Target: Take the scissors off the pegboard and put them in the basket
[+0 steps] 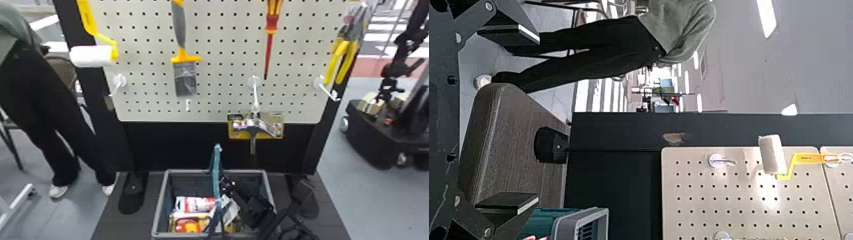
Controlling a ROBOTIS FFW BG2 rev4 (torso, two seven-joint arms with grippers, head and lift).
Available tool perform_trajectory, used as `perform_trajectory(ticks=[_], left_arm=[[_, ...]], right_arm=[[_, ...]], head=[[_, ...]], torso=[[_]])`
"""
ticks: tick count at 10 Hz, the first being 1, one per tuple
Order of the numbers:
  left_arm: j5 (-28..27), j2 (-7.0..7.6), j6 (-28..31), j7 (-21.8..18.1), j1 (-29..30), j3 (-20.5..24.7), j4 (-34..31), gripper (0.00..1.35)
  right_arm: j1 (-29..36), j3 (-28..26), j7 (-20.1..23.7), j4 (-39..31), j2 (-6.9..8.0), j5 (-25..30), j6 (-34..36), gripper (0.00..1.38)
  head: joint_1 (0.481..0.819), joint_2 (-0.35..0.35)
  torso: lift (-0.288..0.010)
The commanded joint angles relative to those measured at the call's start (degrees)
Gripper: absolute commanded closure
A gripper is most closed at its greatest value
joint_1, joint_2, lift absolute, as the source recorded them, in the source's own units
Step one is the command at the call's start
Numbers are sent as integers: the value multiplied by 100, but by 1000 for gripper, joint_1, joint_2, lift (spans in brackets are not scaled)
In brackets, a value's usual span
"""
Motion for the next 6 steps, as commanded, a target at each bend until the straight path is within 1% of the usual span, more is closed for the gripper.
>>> perform_trajectory(ticks=[1,6], left_arm=[[0,3,-3,0,0,0,0,188],[0,3,-12,0,0,0,0,188]], right_arm=[[-10,0,12,0,0,2,-11,122],[-10,0,29,0,-9,-24,-46,119]], head=[[549,0],[549,0]], torso=[[-100],[-100]])
